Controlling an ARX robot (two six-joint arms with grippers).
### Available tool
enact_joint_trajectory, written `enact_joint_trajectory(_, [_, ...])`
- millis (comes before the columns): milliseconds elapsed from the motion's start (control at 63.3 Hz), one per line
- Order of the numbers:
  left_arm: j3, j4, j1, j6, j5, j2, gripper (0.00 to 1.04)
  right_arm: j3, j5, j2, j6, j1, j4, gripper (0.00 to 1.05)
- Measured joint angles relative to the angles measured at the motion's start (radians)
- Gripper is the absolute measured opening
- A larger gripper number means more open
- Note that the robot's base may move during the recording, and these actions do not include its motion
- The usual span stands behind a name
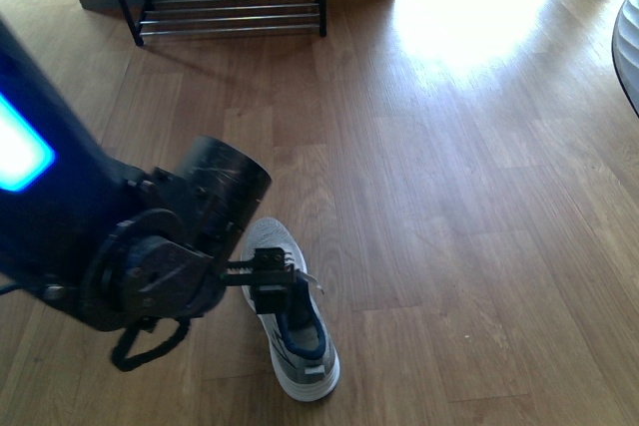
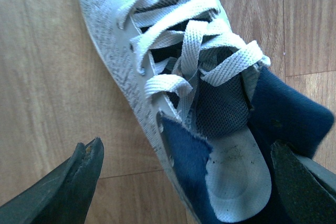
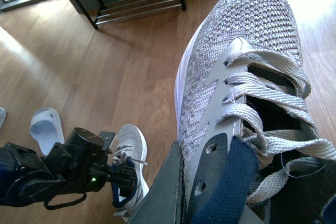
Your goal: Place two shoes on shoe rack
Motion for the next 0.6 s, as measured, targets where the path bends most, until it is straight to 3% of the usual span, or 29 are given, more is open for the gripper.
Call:
enact_joint_trajectory(142, [0.074, -0.049, -0.003, -0.002, 0.0, 0.058, 0.91, 0.0, 0.0, 0.0, 0.0, 0.0, 0.0, 0.01])
enact_joint_trajectory(268, [0.112, -0.069, -0.005, -0.006, -0.017, 0.085, 0.73, 0.0, 0.0, 0.0, 0.0, 0.0, 0.0, 0.01])
enact_joint_trajectory(474, [0.117, -0.079, -0.003, -0.027, -0.066, 0.1, 0.36, 0.0, 0.0, 0.0, 0.0, 0.0, 0.0, 0.01])
enact_joint_trajectory(600, [0.099, -0.086, 0.002, -0.031, -0.1, 0.093, 0.19, 0.0, 0.0, 0.0, 0.0, 0.0, 0.0, 0.01])
